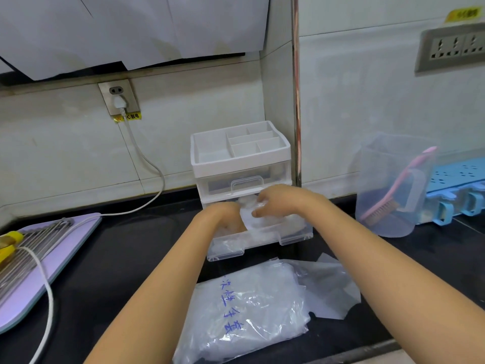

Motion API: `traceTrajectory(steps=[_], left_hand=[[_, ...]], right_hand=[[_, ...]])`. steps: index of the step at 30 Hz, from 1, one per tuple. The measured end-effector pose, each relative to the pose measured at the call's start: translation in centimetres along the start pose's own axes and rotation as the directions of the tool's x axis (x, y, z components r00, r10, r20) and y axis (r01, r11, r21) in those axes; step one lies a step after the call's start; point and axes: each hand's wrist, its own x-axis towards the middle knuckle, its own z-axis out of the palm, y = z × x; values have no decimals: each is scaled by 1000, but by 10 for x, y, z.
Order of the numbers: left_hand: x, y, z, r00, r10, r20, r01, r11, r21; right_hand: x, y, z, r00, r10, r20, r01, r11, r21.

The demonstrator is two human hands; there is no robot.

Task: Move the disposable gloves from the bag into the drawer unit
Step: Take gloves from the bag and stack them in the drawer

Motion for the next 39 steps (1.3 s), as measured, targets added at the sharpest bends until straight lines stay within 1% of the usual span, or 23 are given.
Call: traceTrajectory(steps=[2, 4, 6, 7, 9, 10, 11, 12, 14, 17, 19, 23, 25, 27, 29, 31, 33, 35, 36, 37, 39], left_hand=[[-2, 0, 0, 999, -23, -47, 19, 997, -69], [-8, 1, -2, 994, -51, -92, 36, 986, -161], [-22, 3, -5, 978, -53, -200, -1, 966, -259], [-32, 5, -5, 956, -48, -291, -49, 948, -316], [-52, 13, 1, 873, -42, -487, -193, 885, -423], [-61, 17, 7, 824, -38, -565, -272, 848, -455], [-69, 23, 14, 789, -32, -613, -338, 812, -477], [-77, 28, 22, 778, -19, -628, -382, 779, -496], [-86, 40, 42, 800, 26, -599, -420, 738, -529], [-88, 52, 75, 856, 90, -509, -412, 713, -567], [-86, 58, 96, 875, 124, -467, -403, 721, -564], [-79, 67, 133, 905, 138, -402, -372, 714, -593], [-78, 69, 145, 914, 117, -389, -352, 705, -616], [-76, 69, 153, 908, 103, -407, -362, 680, -637], [-77, 68, 158, 899, 100, -427, -380, 661, -647], [-76, 68, 160, 891, 95, -445, -395, 647, -652], [-76, 67, 160, 896, 75, -438, -388, 614, -688], [-74, 66, 159, 906, 60, -419, -376, 566, -734], [-73, 64, 158, 910, 56, -411, -375, 538, -755], [-72, 64, 157, 914, 50, -402, -371, 498, -784], [-72, 62, 156, 923, 24, -385, -362, 395, -844]], right_hand=[[-20, 8, -8, 993, -47, -111, 62, 989, 135], [-37, 17, -12, 980, -45, -196, 93, 965, 245], [-52, 27, -13, 966, -22, -258, 106, 943, 315], [-60, 33, -13, 959, -9, -283, 109, 934, 341], [-77, 45, -10, 954, 20, -298, 97, 923, 372], [-84, 52, -7, 957, 42, -285, 69, 927, 368], [-91, 59, -3, 962, 68, -265, 33, 933, 359], [-97, 66, 2, 965, 104, -241, -12, 935, 353], [-106, 79, 16, 962, 185, -201, -103, 927, 361], [-111, 93, 40, 937, 329, -117, -271, 897, 348], [-105, 102, 59, 906, 414, -87, -369, 875, 314], [-99, 102, 88, 848, 525, -72, -478, 817, 323], [-97, 101, 102, 815, 572, -96, -516, 790, 330], [-93, 99, 113, 793, 594, -135, -526, 779, 342], [-93, 96, 116, 803, 588, -98, -506, 759, 410], [-97, 95, 116, 827, 556, -78, -450, 740, 500], [-106, 92, 115, 853, 506, -130, -322, 705, 632], [-117, 89, 113, 868, 456, -196, -145, 610, 779], [-122, 85, 110, 866, 447, -223, -83, 569, 818], [-127, 83, 108, 855, 448, -261, -33, 551, 834], [-136, 77, 100, 815, 454, -359, 49, 564, 824]])
